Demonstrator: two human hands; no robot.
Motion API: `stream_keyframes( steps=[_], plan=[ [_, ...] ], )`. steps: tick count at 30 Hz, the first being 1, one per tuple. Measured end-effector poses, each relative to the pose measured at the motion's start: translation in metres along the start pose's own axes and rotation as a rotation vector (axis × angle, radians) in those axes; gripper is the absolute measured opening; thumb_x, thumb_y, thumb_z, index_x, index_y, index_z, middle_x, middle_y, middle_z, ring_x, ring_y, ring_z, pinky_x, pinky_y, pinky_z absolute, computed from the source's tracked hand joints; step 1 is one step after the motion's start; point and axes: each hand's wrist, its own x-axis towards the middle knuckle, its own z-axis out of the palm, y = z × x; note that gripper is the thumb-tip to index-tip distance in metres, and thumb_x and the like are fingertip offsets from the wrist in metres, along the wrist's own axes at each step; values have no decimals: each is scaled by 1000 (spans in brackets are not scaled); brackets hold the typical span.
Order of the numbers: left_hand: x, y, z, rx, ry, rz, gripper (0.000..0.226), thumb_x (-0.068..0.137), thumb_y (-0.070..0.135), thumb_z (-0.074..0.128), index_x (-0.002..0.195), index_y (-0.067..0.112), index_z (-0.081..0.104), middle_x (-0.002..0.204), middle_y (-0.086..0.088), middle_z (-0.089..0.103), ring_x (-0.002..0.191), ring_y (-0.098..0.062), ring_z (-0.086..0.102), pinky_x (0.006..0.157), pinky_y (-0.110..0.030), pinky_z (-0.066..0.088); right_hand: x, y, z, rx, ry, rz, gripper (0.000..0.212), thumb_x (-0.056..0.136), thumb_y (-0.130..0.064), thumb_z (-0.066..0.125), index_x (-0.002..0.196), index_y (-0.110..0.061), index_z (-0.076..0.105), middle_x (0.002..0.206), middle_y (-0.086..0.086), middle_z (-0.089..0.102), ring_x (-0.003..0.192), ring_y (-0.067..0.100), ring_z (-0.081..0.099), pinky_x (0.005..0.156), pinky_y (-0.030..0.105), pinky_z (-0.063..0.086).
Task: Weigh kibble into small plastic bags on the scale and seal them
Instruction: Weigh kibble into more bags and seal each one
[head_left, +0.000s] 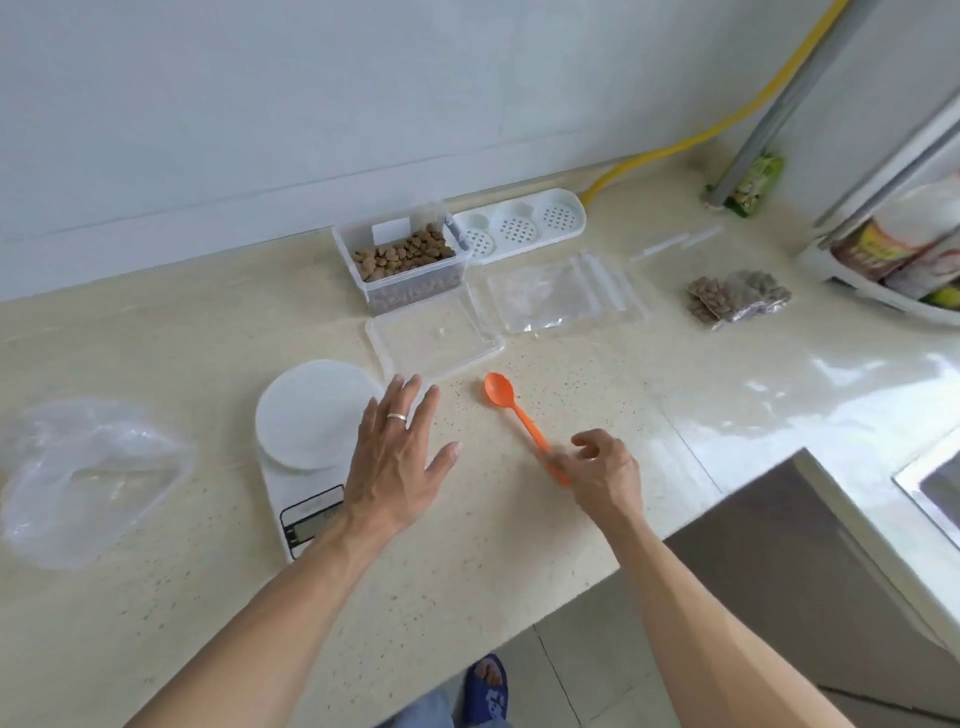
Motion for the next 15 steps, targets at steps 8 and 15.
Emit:
stream_keyframes(
  steps=[8, 15],
  plan=[
    [31, -19, -6, 10, -49, 74, 70, 93, 56, 31, 145, 11, 37, 153, -13, 33, 146, -29, 21, 115, -49, 24, 12, -24, 26, -96, -96, -104, 13, 85, -17, 64, 93, -25, 72, 91, -2, 60, 84, 19, 60, 69, 34, 54],
    [55, -61, -37, 51, -28, 16, 73, 92, 58, 26, 146, 12, 36, 152, -13, 35, 146, -29, 22, 116, -47, 21, 12, -80, 35, 178, -222, -171, 5, 93, -10, 60, 97, -11, 58, 87, 4, 70, 68, 16, 66, 50, 16, 45]
  ],
)
